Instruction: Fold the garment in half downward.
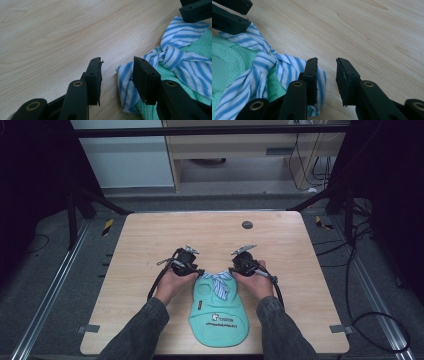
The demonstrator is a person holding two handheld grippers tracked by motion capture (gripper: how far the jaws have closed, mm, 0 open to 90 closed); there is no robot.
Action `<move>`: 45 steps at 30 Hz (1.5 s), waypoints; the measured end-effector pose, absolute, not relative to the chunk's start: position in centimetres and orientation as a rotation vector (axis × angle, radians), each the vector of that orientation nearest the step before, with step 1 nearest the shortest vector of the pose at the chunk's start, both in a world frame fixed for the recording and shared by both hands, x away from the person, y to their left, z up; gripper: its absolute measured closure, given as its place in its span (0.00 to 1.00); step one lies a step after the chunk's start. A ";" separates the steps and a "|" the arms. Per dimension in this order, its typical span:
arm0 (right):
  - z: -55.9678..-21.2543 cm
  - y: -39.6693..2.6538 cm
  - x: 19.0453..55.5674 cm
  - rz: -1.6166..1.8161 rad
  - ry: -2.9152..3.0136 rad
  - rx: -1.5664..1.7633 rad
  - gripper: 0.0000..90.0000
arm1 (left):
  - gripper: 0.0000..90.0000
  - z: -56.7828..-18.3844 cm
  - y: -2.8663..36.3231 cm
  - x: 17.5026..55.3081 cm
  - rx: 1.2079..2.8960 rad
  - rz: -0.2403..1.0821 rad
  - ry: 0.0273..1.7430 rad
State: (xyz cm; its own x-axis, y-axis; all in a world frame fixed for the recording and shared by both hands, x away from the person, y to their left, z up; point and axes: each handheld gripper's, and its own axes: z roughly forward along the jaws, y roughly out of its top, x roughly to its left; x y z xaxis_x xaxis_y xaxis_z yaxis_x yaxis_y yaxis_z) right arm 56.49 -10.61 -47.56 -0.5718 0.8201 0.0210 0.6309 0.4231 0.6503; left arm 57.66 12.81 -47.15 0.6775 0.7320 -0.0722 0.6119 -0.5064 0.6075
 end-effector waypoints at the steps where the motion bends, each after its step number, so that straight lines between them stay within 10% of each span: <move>1: -47.6 -10.6 56.5 0.892 2.385 1.262 0.78 | 0.66 -47.2 12.8 57.6 2.281 0.258 1.030; 25: -47.8 -9.8 55.9 0.864 2.445 1.275 0.61 | 0.59 -47.6 13.2 57.0 2.322 0.214 1.038; 45: -48.3 -9.0 55.8 0.827 2.509 1.260 0.81 | 0.83 -48.1 12.4 56.5 2.377 0.225 0.921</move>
State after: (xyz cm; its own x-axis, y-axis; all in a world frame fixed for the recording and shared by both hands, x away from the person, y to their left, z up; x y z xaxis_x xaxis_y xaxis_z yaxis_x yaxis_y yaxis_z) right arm 55.77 -8.98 -48.30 -0.6109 0.7896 0.0578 0.6691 0.4759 0.5708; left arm 56.49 12.39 -48.14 0.7481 0.6619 -0.0482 0.5652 -0.5973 0.5690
